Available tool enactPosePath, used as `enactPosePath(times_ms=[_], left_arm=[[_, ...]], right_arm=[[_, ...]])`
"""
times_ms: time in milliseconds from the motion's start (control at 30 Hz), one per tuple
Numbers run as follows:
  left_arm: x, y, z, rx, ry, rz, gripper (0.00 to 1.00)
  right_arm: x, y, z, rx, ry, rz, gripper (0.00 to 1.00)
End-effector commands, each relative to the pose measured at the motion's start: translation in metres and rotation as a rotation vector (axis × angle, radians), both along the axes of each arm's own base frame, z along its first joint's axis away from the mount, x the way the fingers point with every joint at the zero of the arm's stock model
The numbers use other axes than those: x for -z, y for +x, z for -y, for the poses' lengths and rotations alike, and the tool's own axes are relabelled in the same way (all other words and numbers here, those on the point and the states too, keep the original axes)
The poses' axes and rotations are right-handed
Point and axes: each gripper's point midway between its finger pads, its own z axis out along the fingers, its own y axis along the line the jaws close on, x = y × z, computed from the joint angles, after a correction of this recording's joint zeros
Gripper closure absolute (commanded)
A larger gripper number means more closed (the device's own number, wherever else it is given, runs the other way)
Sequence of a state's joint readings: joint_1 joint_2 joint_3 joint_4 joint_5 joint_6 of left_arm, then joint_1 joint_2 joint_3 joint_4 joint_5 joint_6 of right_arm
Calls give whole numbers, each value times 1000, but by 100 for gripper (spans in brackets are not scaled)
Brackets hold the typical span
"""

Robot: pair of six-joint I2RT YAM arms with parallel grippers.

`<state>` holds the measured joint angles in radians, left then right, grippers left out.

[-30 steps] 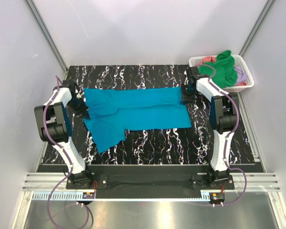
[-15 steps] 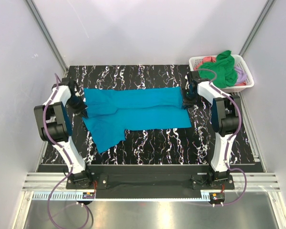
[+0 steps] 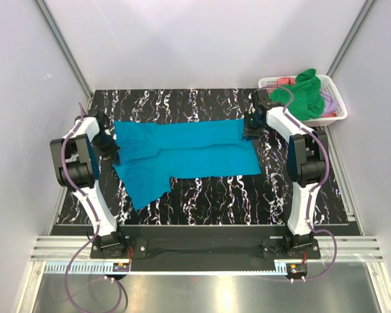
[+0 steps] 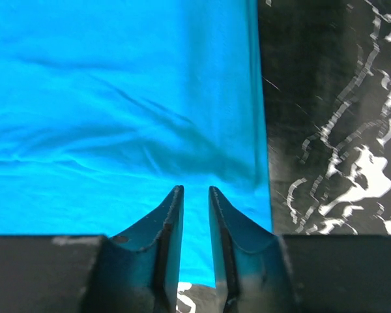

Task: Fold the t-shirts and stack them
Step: Fold the tshirt

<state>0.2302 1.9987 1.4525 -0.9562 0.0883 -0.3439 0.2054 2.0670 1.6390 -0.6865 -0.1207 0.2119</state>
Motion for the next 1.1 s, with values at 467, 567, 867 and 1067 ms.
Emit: enactPosePath(times_ms=[467,567,867,1067], left_arm=[[10,26,-25,-29,27,1,100],[6,28,-24,-28,28,13,100],[1,20,-27,-32,48,5,100],[0,13,-28,-34,67,-2,100]], right_arm=[[6,17,6,55,-68,40,69],[-4,32,5,59,-75,77,71],[21,55,1,58,-83,39,69],[26,62,6,56,-124,34,74]])
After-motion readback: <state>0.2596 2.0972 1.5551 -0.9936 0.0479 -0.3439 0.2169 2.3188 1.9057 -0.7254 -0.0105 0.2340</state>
